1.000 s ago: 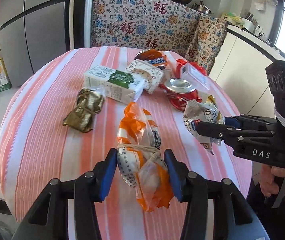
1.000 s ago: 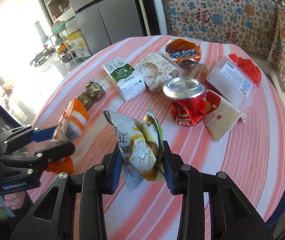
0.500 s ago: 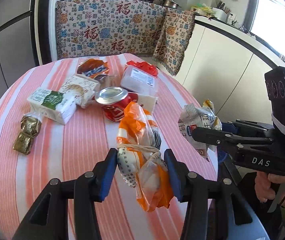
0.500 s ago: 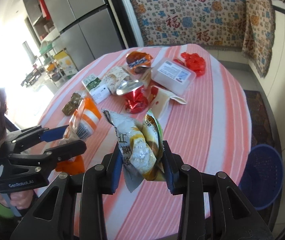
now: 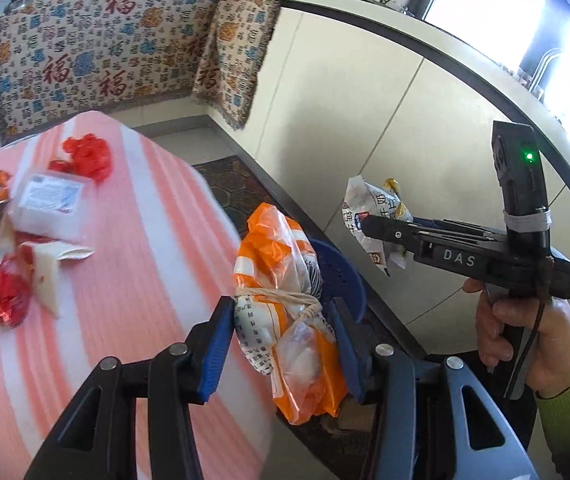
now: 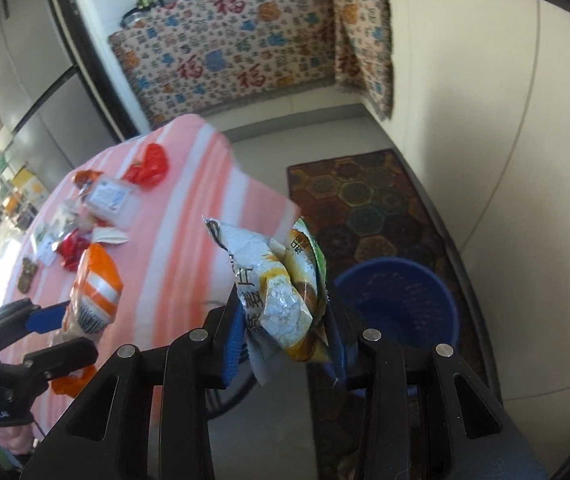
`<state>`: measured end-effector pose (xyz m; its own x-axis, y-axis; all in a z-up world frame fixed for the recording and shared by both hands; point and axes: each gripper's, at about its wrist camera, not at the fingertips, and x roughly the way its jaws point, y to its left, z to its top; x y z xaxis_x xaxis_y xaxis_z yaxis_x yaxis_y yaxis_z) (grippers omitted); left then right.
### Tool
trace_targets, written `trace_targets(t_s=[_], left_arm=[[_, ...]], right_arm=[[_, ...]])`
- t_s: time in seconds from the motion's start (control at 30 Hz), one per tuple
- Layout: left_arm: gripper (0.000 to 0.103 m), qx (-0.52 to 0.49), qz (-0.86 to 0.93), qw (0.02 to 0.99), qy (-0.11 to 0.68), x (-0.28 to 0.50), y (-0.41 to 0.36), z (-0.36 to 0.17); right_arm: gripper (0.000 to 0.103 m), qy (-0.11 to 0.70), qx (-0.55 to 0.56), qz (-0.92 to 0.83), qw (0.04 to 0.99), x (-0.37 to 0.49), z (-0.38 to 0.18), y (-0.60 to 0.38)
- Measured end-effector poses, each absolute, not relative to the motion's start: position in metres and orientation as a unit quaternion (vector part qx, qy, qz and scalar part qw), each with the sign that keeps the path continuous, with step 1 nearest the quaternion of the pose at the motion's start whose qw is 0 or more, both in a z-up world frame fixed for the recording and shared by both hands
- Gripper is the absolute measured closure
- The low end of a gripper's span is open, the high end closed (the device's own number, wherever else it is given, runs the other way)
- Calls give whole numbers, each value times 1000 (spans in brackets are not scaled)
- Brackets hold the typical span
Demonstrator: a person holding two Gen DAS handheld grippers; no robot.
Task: Collect trash
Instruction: 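Carry both held items over the blue wastebasket and open both tools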
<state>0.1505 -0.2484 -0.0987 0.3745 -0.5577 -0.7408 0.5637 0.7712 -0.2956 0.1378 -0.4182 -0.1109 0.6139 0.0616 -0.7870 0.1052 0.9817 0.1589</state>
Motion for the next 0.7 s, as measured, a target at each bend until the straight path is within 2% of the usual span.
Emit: trace_targets(t_s=[0.33, 0.7], left_arm=[[54, 29, -356, 808, 469, 194, -381, -153], [54, 78, -345, 798, 488, 216, -443, -213]], right_arm=[[66, 465, 141, -82, 870, 150, -150, -510], [64, 474, 194, -95, 853, 160, -188, -558]])
